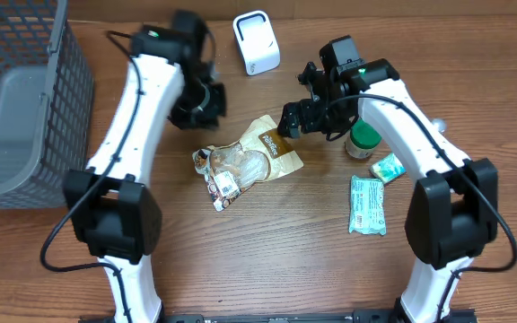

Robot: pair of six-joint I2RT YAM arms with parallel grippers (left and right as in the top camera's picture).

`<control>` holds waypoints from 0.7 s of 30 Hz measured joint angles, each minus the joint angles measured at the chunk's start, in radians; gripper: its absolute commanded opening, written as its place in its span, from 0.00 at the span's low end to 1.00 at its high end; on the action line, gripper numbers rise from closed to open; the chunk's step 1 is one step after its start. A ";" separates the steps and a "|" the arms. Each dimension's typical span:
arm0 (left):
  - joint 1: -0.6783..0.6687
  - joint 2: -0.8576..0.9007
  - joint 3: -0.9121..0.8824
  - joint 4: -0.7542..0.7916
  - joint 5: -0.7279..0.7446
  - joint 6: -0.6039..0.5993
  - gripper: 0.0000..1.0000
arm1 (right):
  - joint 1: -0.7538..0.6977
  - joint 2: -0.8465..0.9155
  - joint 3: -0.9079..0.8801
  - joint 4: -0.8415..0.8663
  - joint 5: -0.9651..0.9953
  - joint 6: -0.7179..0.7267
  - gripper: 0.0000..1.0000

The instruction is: Scan the item barcode

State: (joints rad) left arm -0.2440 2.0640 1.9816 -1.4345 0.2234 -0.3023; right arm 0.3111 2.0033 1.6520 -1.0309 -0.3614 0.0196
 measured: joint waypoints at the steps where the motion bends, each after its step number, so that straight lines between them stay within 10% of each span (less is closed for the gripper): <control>1: -0.012 0.000 -0.023 0.015 -0.006 -0.004 0.04 | 0.000 0.011 -0.001 0.006 -0.011 -0.005 0.98; 21: -0.036 0.004 -0.473 0.374 -0.067 -0.014 0.04 | 0.006 0.176 -0.005 0.128 -0.177 -0.039 0.97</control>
State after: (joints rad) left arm -0.2798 2.0678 1.5082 -1.0603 0.1562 -0.3161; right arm 0.3168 2.1792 1.6470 -0.9031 -0.5381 -0.0193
